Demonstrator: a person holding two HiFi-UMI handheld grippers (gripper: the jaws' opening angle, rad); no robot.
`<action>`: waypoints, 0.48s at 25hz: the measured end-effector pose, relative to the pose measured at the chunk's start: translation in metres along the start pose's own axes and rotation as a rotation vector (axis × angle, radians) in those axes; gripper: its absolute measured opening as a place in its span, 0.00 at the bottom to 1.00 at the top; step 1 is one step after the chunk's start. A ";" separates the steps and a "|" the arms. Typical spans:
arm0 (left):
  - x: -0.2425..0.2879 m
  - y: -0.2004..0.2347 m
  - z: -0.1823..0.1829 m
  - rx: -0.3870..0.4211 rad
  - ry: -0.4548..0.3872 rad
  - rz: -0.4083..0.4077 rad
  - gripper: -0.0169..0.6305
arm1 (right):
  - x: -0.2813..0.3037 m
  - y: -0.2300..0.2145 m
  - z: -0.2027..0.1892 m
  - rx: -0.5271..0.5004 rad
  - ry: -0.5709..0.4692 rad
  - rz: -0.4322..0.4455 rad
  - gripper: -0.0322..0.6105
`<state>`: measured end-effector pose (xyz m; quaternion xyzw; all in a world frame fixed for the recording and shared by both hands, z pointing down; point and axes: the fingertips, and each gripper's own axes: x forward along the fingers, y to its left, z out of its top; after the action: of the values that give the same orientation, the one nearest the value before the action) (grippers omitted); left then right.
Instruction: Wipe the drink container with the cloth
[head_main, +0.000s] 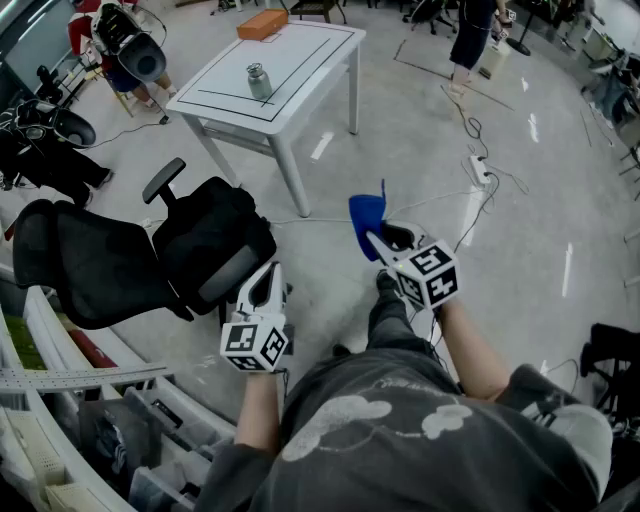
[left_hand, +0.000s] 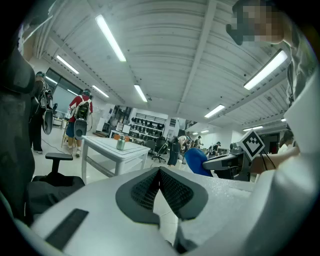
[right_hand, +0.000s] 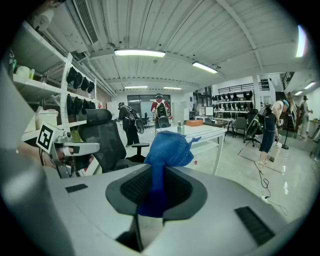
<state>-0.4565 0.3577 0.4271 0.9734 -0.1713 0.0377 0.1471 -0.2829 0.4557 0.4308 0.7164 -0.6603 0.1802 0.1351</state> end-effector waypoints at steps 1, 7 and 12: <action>-0.001 0.000 -0.001 0.002 0.002 0.001 0.03 | -0.001 0.000 -0.001 0.001 0.001 0.000 0.16; 0.000 0.001 -0.006 -0.003 0.017 0.017 0.03 | -0.001 -0.002 -0.006 0.007 0.007 0.005 0.16; 0.010 0.006 -0.013 -0.005 0.040 0.028 0.03 | 0.012 -0.009 -0.009 0.004 0.017 0.010 0.16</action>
<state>-0.4495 0.3530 0.4426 0.9696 -0.1820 0.0588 0.1525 -0.2739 0.4499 0.4446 0.7117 -0.6625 0.1883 0.1382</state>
